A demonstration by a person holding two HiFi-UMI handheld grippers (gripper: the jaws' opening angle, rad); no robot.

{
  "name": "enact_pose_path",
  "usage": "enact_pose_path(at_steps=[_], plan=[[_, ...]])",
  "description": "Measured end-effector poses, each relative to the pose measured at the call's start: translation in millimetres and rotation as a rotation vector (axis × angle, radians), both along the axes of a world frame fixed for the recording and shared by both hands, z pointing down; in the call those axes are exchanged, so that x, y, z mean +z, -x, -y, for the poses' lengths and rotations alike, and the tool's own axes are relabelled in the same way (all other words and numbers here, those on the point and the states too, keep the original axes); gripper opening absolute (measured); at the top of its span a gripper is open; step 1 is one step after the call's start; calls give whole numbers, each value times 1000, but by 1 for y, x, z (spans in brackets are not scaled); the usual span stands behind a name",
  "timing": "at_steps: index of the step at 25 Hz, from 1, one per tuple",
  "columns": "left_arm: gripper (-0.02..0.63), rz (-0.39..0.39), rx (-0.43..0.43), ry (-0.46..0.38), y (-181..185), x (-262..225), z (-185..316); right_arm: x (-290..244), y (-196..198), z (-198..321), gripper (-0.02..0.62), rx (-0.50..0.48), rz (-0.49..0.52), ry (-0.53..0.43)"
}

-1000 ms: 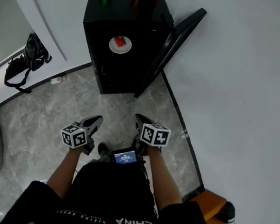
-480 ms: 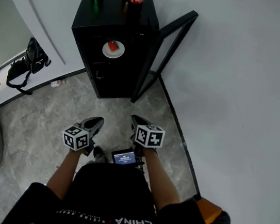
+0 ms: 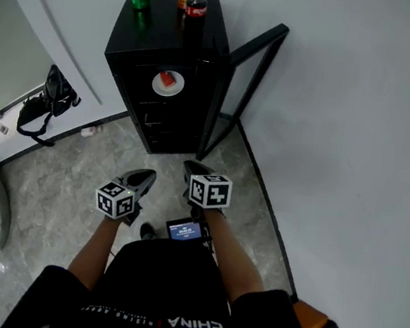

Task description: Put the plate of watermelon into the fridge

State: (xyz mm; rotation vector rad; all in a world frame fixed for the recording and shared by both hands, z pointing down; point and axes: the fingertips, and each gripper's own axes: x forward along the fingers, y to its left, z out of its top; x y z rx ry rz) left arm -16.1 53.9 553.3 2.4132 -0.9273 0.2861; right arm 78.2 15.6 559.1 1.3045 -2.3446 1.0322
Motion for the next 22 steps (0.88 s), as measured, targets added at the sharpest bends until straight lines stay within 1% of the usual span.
enact_pose_path(at_steps=[2, 5, 9, 11, 13, 17, 22], plan=[[12, 16, -25, 7, 4, 5, 5, 0, 3, 1, 21, -11, -16, 7], [12, 6, -43, 17, 5, 9, 10, 3, 3, 1, 17, -15, -33, 19], [12, -46, -36, 15, -2, 6, 9, 8, 0, 0, 16, -24, -59, 25], [12, -78, -29, 14, -4, 2, 9, 8, 2, 0, 15, -29, -58, 26], [12, -91, -25, 12, -3, 0, 11, 9, 5, 1, 15, -36, -53, 27], [12, -53, -25, 10, 2, 3, 13, 9, 9, 2, 15, -44, -39, 26], [12, -51, -34, 15, 6, 4, 14, 10, 11, 4, 15, -54, -38, 28]])
